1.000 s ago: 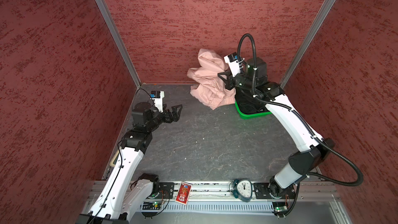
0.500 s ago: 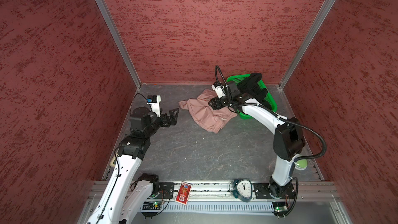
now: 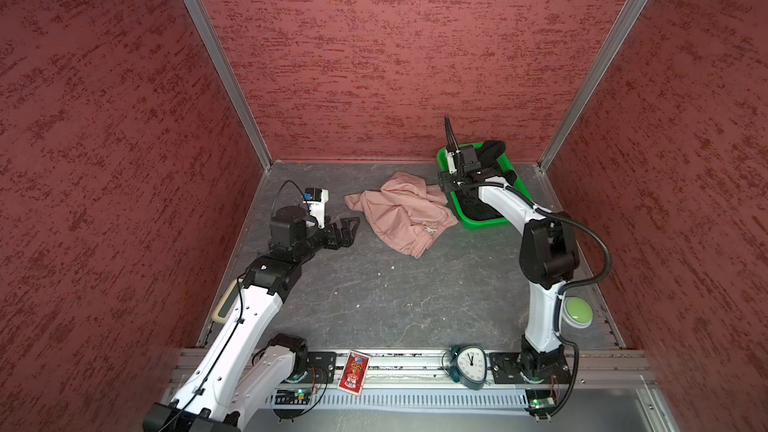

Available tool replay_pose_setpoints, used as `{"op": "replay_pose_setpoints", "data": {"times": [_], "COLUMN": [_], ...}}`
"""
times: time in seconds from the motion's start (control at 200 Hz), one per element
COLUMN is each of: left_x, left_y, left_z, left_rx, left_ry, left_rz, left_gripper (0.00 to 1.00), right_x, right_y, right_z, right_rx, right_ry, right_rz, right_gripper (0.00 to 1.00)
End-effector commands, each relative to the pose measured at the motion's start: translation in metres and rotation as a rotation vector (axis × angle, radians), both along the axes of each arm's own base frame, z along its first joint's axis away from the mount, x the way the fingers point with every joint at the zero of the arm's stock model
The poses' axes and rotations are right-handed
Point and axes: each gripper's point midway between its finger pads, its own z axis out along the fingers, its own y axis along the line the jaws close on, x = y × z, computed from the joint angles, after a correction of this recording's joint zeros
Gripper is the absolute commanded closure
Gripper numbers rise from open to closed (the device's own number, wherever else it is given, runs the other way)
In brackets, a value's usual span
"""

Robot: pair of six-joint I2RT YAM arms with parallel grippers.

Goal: Fold and stack the shorts
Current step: 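Grasp the shorts' waistband with the left gripper while the right gripper reaches the drawstring end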

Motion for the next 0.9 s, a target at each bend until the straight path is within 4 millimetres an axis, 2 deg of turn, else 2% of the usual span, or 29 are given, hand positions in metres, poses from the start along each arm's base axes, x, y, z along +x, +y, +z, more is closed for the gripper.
{"op": "replay_pose_setpoints", "data": {"times": [0.0, 0.155, 0.306, 0.406, 0.491, 0.671, 0.892], "left_x": [0.003, 0.002, 0.002, -0.001, -0.003, -0.007, -0.011], "left_y": [-0.020, -0.044, -0.057, -0.065, -0.070, -0.076, -0.085], "left_z": [0.007, 0.004, -0.002, -0.005, -0.007, -0.013, -0.019], "left_rx": [-0.032, 0.001, 0.019, 0.025, 0.039, 0.072, 0.098], "left_ry": [-0.020, -0.016, -0.001, 0.009, 0.016, 0.033, 0.044], "left_rz": [-0.053, -0.109, -0.141, -0.161, -0.180, -0.196, -0.236], "left_gripper": [0.01, 0.01, 0.00, 0.01, 0.01, 0.01, 0.01], "right_x": [0.016, 0.033, 0.046, 0.054, 0.059, 0.062, 0.058], "right_y": [-0.017, -0.026, -0.028, -0.036, -0.043, -0.049, -0.071], "right_z": [-0.006, -0.013, -0.015, -0.023, -0.027, -0.035, -0.025], "right_rx": [-0.071, -0.091, -0.059, -0.058, -0.063, -0.066, -0.060], "right_ry": [-0.023, -0.047, -0.065, -0.054, -0.052, -0.033, -0.037], "right_rz": [-0.043, -0.058, -0.070, -0.109, -0.136, -0.141, -0.174], "right_gripper": [0.34, 0.42, 0.46, 0.51, 0.53, 0.53, 0.51]}}
